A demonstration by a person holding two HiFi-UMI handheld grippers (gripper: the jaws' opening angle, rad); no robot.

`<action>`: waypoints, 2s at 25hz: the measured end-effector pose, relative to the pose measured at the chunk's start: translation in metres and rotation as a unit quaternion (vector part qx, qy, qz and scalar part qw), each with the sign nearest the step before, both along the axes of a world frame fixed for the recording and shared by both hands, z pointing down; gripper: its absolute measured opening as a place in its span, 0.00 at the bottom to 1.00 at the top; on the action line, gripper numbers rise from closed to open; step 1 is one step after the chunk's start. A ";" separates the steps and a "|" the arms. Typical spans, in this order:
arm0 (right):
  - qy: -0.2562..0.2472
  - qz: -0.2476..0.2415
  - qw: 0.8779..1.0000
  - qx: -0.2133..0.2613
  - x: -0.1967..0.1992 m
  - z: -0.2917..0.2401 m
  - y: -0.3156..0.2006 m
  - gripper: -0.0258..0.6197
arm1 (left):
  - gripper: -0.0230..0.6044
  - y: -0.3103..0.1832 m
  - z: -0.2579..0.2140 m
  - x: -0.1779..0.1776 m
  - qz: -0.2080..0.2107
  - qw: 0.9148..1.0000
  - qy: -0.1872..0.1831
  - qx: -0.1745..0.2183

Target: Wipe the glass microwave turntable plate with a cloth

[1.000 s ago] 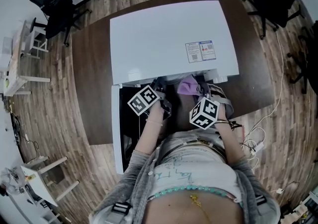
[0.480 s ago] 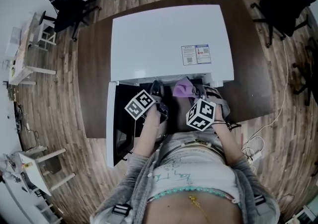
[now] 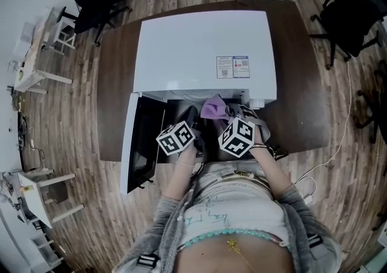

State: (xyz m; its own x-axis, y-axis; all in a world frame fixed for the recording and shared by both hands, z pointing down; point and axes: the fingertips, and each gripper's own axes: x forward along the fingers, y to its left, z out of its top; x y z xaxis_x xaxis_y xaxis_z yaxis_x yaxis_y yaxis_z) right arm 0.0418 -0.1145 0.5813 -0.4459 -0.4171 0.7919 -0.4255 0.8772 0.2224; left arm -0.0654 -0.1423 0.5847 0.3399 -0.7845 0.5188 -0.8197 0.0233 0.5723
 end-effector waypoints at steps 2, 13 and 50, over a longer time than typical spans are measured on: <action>-0.017 0.001 1.000 -0.003 -0.001 -0.005 -0.001 0.22 | 0.06 0.004 -0.006 0.010 0.012 1.000 -0.013 0.009; -0.137 0.002 0.990 -0.032 -0.013 -0.042 0.006 0.22 | 0.05 0.029 -0.056 0.041 0.032 0.993 -0.083 0.082; -0.301 0.108 0.944 0.075 -0.067 -0.177 0.001 0.22 | 0.05 0.030 -0.206 -0.017 0.131 0.939 -0.149 0.280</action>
State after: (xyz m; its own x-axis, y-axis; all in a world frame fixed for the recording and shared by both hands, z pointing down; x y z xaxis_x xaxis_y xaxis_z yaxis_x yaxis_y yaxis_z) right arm -0.0248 -0.1137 0.4041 -0.6881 -0.6376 0.3463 -0.6803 0.7329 -0.0022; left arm -0.0828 -0.1122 0.3790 0.4640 -0.8724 0.1536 -0.8814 -0.4374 0.1785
